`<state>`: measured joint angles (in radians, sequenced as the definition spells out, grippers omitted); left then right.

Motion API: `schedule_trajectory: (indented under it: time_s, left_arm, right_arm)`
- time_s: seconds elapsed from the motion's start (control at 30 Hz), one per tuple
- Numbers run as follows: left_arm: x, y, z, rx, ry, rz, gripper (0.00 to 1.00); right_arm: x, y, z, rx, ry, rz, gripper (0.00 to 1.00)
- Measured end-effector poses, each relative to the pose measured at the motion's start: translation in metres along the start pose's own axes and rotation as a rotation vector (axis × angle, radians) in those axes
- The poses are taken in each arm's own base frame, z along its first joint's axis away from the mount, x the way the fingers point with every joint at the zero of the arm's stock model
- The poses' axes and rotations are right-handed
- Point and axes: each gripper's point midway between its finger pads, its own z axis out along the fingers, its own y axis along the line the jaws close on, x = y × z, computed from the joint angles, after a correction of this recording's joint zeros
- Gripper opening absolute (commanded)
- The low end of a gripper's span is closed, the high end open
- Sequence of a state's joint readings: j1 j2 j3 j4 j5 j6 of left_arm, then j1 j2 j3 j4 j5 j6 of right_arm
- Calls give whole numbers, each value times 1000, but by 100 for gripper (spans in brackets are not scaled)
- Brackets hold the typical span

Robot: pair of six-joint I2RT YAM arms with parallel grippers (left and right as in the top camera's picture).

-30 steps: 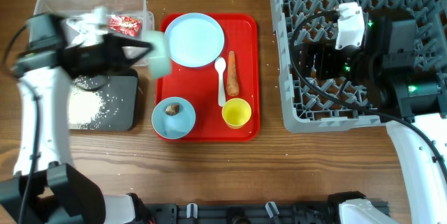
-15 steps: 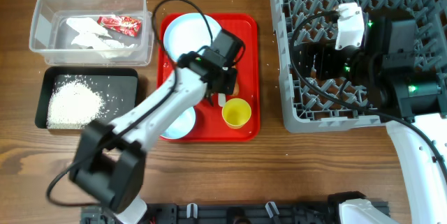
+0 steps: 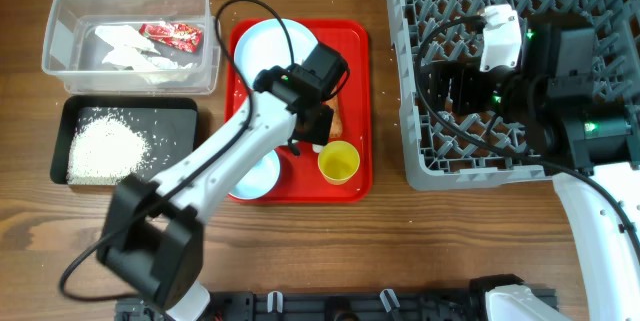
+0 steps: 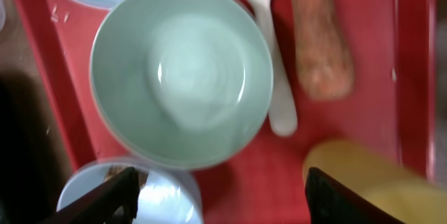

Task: Sort waste into correct bins and load items into the dishwasher rack
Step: 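Return the empty green bowl to the red tray with left gripper, then grasp the blue bowl with the mushroom using the left gripper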

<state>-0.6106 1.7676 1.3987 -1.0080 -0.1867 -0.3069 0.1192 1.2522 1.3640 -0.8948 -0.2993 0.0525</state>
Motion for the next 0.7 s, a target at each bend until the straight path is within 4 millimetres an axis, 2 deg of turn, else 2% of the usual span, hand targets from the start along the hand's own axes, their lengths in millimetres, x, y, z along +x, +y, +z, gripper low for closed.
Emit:
schedule_trajectory:
  time_s: [0.03,0.1,0.17,0.3,0.37,0.47,0.5,0.63,0.67,0.7]
  left_arm:
    - [8,4,-10,-2,25,-12,72]
    - [22,8,-15,-7,69,-37,72]
    - [34,8,-6,-10,110,-52,71]
    - [74,16,24,-43,210,-62,66]
    - [86,17,35,-46,231,-65,55]
    - [90,15,45,-38,221,-82,20]
    - [92,15,48,-38,223,-82,17]
    - [98,16,59,-37,217,-87,15]
    - [98,15,62,-32,207,-89,4]
    - [98,15,64,-30,202,-90,4]
  right_arm:
    - [1,-1,1,0,8,2,100]
    - [5,-2,7,2,30,9,100]
    - [8,-5,14,3,54,17,100]
    - [17,-9,27,6,109,34,100]
    - [18,-10,29,6,115,38,100]
    - [18,-10,29,7,116,44,100]
    - [18,-10,29,6,115,47,100]
    - [18,-10,29,7,116,49,100]
    - [18,-10,29,7,116,51,100]
    - [18,-10,29,7,116,51,100]
